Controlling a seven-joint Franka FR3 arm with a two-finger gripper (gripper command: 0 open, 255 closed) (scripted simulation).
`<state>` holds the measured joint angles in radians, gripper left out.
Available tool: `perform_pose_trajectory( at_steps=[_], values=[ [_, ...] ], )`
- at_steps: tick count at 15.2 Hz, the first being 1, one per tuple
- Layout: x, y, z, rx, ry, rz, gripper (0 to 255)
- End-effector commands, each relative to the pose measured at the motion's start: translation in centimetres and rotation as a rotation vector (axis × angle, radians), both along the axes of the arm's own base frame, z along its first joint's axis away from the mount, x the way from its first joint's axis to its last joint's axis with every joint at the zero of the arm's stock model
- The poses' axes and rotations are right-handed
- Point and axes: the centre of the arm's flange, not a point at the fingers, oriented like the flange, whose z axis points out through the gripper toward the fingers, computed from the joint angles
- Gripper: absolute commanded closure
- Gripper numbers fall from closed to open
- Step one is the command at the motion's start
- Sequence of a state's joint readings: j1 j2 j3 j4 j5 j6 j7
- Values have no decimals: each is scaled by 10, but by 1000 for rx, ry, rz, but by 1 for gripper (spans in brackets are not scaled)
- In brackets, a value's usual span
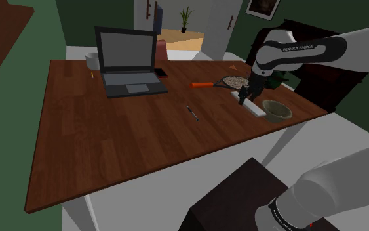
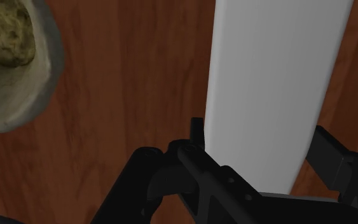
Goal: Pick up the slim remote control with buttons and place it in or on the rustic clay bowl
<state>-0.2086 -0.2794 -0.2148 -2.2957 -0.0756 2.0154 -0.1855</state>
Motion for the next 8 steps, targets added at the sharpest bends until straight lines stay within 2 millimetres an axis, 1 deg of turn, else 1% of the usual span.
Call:
perform_pose_trajectory(
  at_steps=[1, 7, 8],
  values=[
    [1, 0, 13, 0, 0, 0, 255],
    [1, 0, 45, 0, 0, 0, 255],
    [0, 0, 47, 0, 0, 0, 255]
  ],
)
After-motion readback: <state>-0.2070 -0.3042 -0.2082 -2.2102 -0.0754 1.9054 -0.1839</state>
